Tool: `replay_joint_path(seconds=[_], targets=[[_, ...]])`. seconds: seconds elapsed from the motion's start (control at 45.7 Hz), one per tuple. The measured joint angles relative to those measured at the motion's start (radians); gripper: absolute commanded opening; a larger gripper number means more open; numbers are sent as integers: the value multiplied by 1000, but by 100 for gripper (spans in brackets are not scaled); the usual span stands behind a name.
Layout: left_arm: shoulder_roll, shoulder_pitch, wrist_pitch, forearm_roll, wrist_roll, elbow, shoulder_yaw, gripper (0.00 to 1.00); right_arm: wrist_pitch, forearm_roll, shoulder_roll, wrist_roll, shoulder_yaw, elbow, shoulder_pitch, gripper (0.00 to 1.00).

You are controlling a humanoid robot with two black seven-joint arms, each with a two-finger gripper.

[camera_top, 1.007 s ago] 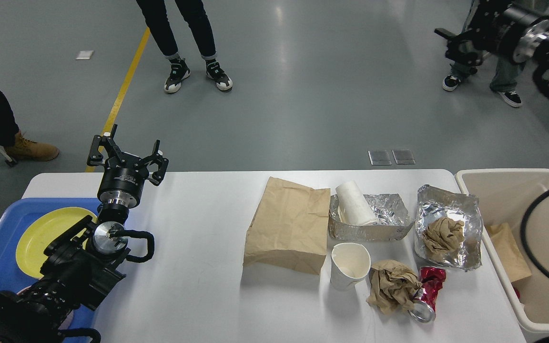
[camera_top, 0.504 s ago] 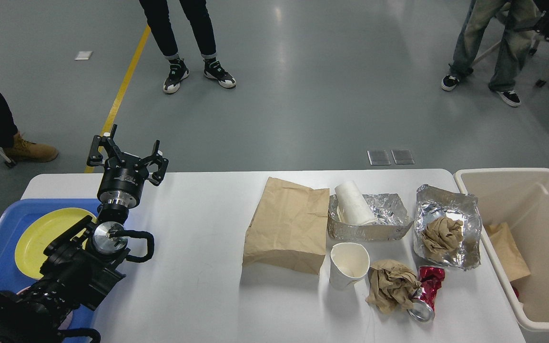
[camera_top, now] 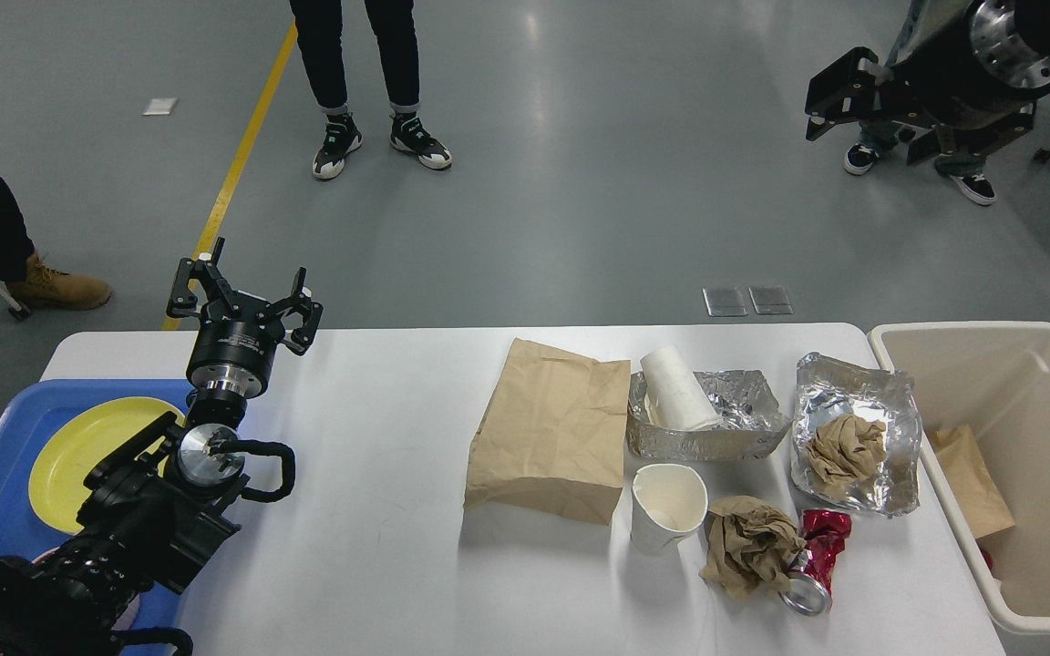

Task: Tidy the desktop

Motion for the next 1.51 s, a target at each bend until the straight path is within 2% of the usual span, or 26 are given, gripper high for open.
replay_joint_path(seconds=[0.219, 0.657, 0.744, 1.007, 1.357, 1.511], targets=[[0, 0, 0, 0, 0, 0, 0, 96, 0, 0, 67, 0, -19, 1, 31, 100], [0, 0, 0, -1, 0, 0, 0, 96, 6, 2, 95, 0, -54, 28, 47, 100], [0, 0, 0, -1, 0, 0, 0, 96, 50, 2, 106, -2, -100, 41, 56, 100], [0, 0, 0, -1, 0, 0, 0, 96, 275, -22, 119, -3, -267, 59, 128, 100], [0, 2, -2, -1, 0, 0, -1, 96, 293, -48, 131, -3, -299, 68, 315, 100], [0, 2, -2, 0, 0, 0, -2, 96, 293, -59, 161, -4, -317, 119, 407, 100]])
